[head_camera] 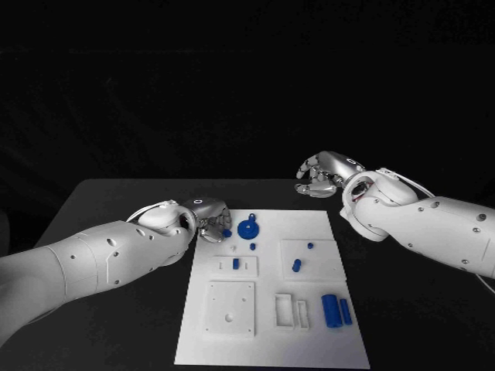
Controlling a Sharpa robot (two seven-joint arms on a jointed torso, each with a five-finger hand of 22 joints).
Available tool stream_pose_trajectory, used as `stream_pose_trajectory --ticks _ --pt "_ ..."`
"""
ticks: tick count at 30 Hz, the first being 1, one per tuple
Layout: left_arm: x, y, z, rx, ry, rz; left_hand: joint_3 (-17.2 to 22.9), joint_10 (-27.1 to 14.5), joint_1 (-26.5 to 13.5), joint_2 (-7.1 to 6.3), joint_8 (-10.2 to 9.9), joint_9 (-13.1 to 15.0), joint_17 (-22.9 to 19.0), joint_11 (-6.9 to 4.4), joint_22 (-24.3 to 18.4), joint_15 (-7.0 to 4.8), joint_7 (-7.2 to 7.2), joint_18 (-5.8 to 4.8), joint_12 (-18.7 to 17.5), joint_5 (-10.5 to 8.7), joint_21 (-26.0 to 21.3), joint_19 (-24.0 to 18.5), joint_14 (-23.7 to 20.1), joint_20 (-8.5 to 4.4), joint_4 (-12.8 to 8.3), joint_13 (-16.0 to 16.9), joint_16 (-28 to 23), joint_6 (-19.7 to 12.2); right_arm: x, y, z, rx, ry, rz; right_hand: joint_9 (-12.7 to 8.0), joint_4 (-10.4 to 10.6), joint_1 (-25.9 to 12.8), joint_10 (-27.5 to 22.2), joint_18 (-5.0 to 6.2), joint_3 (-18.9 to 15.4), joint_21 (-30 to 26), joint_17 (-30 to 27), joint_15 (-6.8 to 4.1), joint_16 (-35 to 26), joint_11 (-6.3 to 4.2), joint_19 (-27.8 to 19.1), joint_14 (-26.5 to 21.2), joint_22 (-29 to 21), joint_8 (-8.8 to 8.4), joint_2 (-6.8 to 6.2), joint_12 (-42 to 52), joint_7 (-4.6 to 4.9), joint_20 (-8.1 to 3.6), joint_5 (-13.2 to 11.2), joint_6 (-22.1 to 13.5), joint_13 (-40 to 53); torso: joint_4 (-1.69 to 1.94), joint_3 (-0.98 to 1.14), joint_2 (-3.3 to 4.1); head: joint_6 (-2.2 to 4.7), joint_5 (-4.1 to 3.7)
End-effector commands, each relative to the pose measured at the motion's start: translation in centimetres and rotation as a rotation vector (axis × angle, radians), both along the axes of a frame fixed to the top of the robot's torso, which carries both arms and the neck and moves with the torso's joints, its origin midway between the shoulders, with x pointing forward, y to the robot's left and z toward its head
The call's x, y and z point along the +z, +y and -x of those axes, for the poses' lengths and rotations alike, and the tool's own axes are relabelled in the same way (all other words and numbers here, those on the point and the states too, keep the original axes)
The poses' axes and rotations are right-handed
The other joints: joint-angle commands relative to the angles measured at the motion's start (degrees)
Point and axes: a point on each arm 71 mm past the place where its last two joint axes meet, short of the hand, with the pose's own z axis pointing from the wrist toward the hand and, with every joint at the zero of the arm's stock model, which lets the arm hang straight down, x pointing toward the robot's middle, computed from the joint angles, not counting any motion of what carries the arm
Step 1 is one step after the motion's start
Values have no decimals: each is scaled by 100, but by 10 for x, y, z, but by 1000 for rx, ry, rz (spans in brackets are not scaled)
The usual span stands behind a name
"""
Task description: Assemble the parts on the task board
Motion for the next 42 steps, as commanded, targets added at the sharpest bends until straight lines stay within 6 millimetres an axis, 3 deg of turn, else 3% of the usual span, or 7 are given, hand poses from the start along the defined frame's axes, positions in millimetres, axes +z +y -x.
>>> stream_pose_trajectory --ticks 1,10,19,42 --pt "-5 -2 1 0 21 -28 -10 56 -4 68 34 -7 -9 -34 115 -21 -7 62 7 -33 41 -26 -26 -313 21 -28 40 43 0 2 1 14 3 7 8 29 10 -53 315 12 -31 5 3 -27 -4 31 48 6 12 20 27 30 -27 29 -7 -6 -2 1 3 -4 5" --pt "-5 -5 -1 0 16 -27 -63 178 -96 49 71 -25 -25 -56 108 -43 -32 65 -41 -65 56 -3 0 -338 65 -122 64 101 0 2 1 16 3 7 8 31 11 -53 315 13 -32 6 3 -28 -4 32 48 7 12 21 29 30 -27 29 -6 -7 -1 0 5 2 7" --pt "-4 -2 -2 -7 -12 -7 -56 522 -84 193 199 -22 -58 -145 101 -119 -130 60 -128 -32 80 64 74 -393 48 -273 107 336 0 3 1 20 2 6 8 33 12 -53 315 14 -33 7 3 -28 -4 33 49 9 12 21 31 30 -27 29 -5 -9 -1 -1 0 10 9" --pt "9 14 3 64 -32 274 -7 679 -118 285 213 -44 -95 -163 90 -148 -148 51 -262 61 89 138 152 -436 56 -394 114 391 1 3 2 26 -8 2 9 37 12 -55 315 14 -36 9 2 -29 -4 35 50 13 12 20 36 30 -27 31 -4 -15 5 -1 -4 66 28"
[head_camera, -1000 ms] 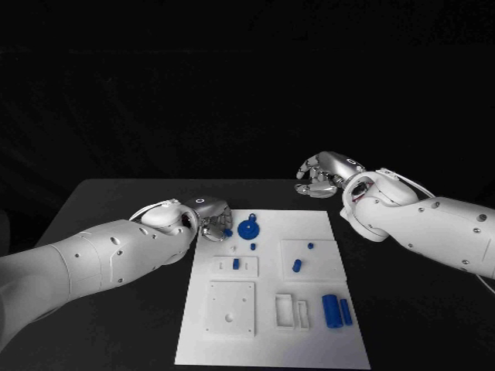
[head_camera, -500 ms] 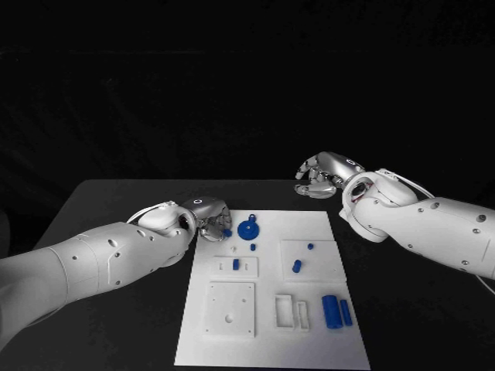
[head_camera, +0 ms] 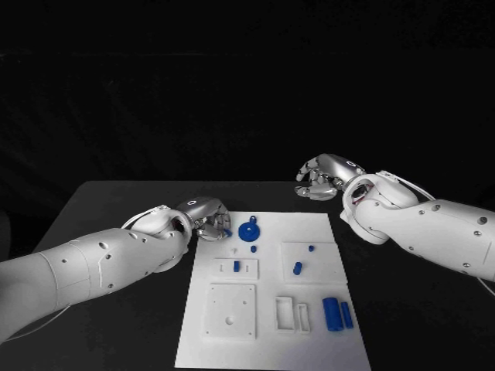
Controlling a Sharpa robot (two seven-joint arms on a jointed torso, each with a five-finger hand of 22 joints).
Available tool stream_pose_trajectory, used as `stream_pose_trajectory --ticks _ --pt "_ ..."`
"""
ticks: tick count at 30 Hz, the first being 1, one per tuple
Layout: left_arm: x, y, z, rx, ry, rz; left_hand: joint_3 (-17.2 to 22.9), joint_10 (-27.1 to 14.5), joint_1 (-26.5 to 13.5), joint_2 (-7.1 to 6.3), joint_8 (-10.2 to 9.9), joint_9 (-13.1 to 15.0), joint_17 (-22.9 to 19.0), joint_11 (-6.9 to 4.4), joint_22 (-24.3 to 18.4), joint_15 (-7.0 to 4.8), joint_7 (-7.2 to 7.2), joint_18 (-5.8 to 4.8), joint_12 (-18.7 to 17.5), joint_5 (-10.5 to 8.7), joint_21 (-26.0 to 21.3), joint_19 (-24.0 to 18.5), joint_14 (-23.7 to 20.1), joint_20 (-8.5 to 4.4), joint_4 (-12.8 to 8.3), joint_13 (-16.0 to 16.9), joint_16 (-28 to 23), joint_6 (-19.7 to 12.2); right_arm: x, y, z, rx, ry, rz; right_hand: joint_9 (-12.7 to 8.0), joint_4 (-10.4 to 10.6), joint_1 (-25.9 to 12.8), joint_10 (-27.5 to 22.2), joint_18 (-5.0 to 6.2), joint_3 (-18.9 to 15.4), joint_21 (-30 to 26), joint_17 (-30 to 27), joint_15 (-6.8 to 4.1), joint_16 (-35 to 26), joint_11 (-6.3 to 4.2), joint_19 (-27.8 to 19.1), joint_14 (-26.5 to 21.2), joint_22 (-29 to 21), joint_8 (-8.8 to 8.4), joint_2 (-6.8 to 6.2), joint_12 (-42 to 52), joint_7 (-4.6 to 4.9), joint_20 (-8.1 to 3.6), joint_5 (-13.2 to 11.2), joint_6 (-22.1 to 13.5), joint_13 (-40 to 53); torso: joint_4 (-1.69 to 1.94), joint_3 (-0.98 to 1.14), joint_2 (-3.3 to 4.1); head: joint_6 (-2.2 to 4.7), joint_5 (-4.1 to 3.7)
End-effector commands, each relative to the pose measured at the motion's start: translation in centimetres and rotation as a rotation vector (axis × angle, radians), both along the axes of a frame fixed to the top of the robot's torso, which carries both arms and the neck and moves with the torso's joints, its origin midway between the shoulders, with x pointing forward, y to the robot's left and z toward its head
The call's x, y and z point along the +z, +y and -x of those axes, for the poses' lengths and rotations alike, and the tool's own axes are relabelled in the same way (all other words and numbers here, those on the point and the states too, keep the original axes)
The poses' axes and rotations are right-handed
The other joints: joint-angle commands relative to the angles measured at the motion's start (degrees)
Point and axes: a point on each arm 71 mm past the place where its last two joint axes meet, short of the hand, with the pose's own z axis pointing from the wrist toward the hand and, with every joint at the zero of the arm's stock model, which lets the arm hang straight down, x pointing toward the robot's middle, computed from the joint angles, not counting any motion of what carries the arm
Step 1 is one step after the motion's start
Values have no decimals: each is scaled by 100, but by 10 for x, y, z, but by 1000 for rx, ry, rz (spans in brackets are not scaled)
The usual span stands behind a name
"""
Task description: Assemble the parts on the task board
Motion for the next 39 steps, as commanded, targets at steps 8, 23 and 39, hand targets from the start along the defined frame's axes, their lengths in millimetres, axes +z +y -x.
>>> stream_pose_trajectory --ticks 8,23,39 --pt "12 7 -1 69 63 220 32 40 -58 -1 -20 -38 -20 13 84 7 -5 42 -76 18 -7 30 23 -414 25 -36 -2 -28 0 1 1 19 -3 -4 5 22 12 -41 314 -3 -36 7 13 -30 9 3 39 10 11 20 38 37 -15 31 11 -8 1 2 -3 48 20" --pt "5 4 4 16 69 40 -187 -162 -192 -361 -201 -156 -65 145 93 120 142 48 -384 -20 -59 -43 -58 -334 -103 -210 -38 -368 -1 1 2 22 3 -6 6 22 11 -42 314 -6 -38 9 13 -30 9 5 40 13 11 21 40 37 -15 31 10 -11 1 6 2 69 33" --pt "-7 -9 5 -32 8 -110 -446 -334 -125 -733 -274 -215 -83 213 91 188 228 98 -412 -121 -104 -93 -132 -255 -219 -209 -49 -595 -1 3 2 25 5 -6 5 23 12 -44 314 -8 -39 10 14 -31 10 6 40 15 9 22 43 37 -16 31 8 -13 -6 5 5 68 50"
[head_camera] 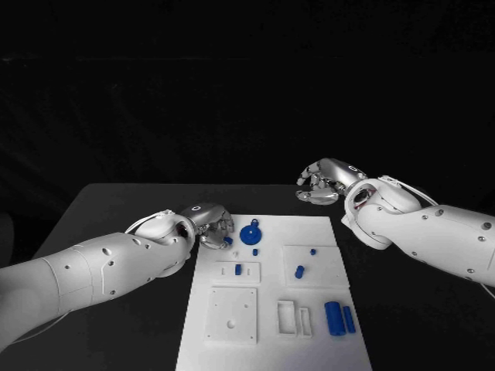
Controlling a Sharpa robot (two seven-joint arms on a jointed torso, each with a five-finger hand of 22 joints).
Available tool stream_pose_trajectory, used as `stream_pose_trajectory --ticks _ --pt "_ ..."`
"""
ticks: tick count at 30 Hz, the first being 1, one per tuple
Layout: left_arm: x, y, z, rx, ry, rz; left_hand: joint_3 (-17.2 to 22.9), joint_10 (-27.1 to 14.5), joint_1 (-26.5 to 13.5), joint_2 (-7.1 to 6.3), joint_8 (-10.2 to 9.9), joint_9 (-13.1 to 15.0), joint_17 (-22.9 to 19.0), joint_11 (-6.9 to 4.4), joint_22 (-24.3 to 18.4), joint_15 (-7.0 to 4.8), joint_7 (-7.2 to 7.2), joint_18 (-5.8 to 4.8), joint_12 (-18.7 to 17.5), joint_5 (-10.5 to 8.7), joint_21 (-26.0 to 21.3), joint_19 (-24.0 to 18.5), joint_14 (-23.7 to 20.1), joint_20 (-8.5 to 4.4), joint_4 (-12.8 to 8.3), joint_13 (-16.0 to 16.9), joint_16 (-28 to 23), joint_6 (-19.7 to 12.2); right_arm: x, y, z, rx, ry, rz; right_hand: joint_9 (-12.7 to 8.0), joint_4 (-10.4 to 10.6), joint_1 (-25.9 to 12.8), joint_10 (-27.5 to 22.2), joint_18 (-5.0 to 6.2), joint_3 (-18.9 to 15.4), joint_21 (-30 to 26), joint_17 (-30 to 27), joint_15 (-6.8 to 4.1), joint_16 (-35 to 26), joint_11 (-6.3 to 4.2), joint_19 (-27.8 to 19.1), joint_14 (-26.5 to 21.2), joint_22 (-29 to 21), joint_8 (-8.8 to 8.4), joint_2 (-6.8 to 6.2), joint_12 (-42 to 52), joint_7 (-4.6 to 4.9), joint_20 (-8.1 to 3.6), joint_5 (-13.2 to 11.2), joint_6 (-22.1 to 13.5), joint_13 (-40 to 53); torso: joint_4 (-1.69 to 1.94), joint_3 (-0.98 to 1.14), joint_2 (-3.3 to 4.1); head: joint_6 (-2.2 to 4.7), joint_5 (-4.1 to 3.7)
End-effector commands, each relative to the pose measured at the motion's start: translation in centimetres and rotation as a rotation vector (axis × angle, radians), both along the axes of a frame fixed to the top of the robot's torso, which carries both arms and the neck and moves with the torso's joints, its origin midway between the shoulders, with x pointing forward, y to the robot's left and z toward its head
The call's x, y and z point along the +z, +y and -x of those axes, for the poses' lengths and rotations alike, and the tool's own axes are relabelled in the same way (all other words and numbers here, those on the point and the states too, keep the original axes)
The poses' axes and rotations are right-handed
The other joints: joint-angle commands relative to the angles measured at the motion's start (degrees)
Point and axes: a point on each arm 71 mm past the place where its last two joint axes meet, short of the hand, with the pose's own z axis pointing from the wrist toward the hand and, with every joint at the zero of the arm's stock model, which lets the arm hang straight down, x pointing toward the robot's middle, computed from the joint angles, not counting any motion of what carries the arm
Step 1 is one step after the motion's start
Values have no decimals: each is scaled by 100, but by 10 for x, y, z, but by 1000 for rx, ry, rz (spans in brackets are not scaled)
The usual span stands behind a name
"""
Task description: Assemble the parts on the task board
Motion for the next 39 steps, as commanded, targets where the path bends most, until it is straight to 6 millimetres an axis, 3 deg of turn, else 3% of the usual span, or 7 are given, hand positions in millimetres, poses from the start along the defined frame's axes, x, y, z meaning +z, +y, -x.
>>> stream_pose_trajectory --ticks 1,12,34,36,39 --pt "-2 -2 1 -13 -11 -58 -35 -3 25 -29 3 -4 -4 -4 94 28 -21 102 21 -9 -36 -35 -13 -264 4 23 -4 -8 0 1 0 13 0 5 7 23 12 -48 313 -8 -39 6 12 -31 6 7 42 6 9 22 20 36 -18 31 -12 -9 -7 -1 4 -1 1" --pt "-3 -1 1 -5 2 -78 10 32 177 116 98 1 10 -67 96 -27 -66 102 343 51 -28 13 15 -295 38 204 65 89 0 1 0 13 1 5 7 24 13 -49 313 -8 -40 7 12 -31 6 7 42 8 9 22 23 36 -19 32 -12 -11 -5 0 5 -22 -12" --pt "-8 1 -1 11 41 -138 55 160 196 502 297 40 3 -155 101 -105 -204 88 519 113 -6 73 81 -358 99 261 122 412 -1 2 0 16 4 6 8 30 10 -50 313 -10 -43 9 12 -32 6 9 43 11 9 23 27 36 -19 32 -10 -15 -7 -2 3 -54 -15" --pt "-9 2 -2 14 45 -150 68 186 216 548 310 38 -5 -162 101 -113 -216 82 485 179 -7 73 83 -368 66 232 117 440 -1 2 0 16 6 5 8 31 10 -51 313 -10 -43 9 12 -32 6 9 43 11 9 23 28 36 -19 32 -10 -15 -6 1 2 -60 -15" --pt "-10 3 -2 19 50 -164 76 257 200 593 320 26 -24 -164 100 -114 -226 60 361 427 -13 69 83 -382 -2 137 103 469 -1 1 0 16 6 5 8 32 9 -51 313 -10 -43 10 12 -32 6 10 43 11 9 23 28 36 -18 32 -10 -15 -5 2 2 -63 -16"
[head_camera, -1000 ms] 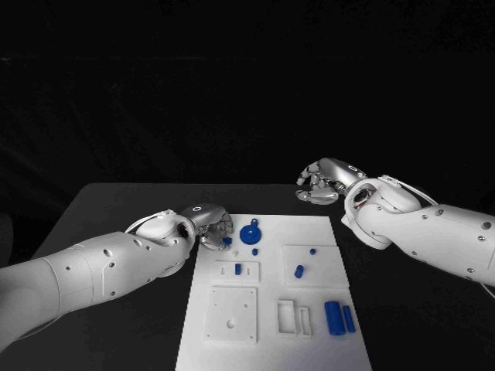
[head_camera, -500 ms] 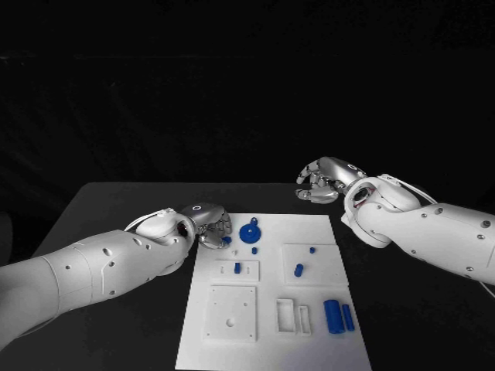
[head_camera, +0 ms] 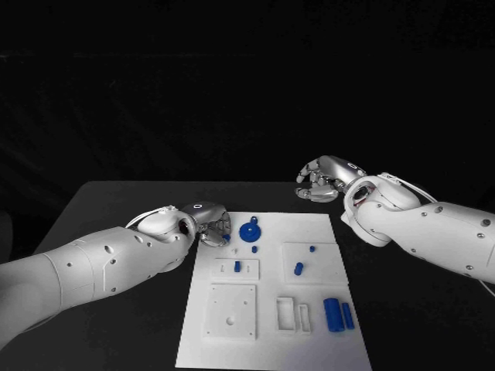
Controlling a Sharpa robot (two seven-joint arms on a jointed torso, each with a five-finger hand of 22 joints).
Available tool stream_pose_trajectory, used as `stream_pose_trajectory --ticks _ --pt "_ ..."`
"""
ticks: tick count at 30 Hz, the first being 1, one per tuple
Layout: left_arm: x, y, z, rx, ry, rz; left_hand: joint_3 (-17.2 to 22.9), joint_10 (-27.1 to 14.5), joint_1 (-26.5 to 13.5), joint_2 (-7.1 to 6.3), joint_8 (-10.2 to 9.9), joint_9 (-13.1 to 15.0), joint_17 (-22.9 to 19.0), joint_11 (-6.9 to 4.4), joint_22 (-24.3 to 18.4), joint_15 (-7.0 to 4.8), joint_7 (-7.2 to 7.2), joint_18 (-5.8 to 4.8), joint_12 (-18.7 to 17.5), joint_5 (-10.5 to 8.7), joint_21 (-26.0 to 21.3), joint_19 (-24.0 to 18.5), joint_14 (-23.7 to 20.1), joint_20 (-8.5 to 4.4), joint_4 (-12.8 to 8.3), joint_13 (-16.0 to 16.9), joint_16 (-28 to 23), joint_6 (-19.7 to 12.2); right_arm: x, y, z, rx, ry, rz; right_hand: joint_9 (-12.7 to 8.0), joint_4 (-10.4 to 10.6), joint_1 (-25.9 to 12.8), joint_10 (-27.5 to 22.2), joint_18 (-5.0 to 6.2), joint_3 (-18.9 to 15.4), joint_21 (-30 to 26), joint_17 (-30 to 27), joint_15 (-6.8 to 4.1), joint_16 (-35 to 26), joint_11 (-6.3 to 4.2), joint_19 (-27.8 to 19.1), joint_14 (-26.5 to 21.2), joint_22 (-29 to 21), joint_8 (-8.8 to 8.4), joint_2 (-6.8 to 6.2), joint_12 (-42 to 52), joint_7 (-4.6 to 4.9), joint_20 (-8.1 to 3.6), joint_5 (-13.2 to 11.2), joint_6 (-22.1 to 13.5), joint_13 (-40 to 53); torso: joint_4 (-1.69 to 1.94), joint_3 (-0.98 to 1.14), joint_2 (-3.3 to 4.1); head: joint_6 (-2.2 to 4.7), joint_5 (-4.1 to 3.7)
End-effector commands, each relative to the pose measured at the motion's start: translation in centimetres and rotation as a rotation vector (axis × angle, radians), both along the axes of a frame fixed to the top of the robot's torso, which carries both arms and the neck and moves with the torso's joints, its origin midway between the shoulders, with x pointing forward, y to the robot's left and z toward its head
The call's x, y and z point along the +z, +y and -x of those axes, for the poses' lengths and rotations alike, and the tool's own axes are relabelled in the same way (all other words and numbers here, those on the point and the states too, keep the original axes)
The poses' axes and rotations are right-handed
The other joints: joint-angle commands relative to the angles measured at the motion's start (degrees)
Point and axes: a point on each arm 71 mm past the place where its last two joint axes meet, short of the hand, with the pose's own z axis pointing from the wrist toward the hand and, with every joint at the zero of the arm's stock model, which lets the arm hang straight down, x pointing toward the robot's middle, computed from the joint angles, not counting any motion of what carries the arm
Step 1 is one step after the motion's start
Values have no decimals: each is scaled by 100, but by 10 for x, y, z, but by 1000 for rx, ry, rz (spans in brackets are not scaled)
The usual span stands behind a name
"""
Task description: Assemble the parts on the task board
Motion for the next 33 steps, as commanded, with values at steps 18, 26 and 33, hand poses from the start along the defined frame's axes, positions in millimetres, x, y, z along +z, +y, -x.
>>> stream_pose_trajectory --ticks 18,26,33 --pt "-5 5 1 -3 -10 -21 117 443 -23 177 52 -17 -121 66 80 -4 1 65 -970 500 -88 77 62 -347 -225 -563 -136 64 0 3 2 21 2 2 9 40 5 -47 313 -10 -23 7 3 -33 11 12 52 10 9 25 32 49 -19 32 1 -8 2 3 -3 3 4" --pt "4 8 3 -13 -67 119 134 653 -24 171 67 -11 -169 68 64 -9 0 108 -1363 660 -92 206 234 -352 -270 -706 -216 64 0 2 2 22 -2 -4 9 41 6 -47 313 -9 -23 8 3 -33 11 12 53 11 9 25 32 49 -19 33 1 -9 3 -2 -2 36 3" --pt "12 11 6 -9 -90 260 135 711 -14 160 64 -15 -176 70 61 -8 3 115 -1477 690 -103 231 261 -352 -295 -735 -241 55 1 2 3 25 -3 -19 9 43 8 -48 313 -7 -24 8 3 -33 11 13 53 11 9 26 34 49 -20 34 1 -10 0 1 -2 62 0"
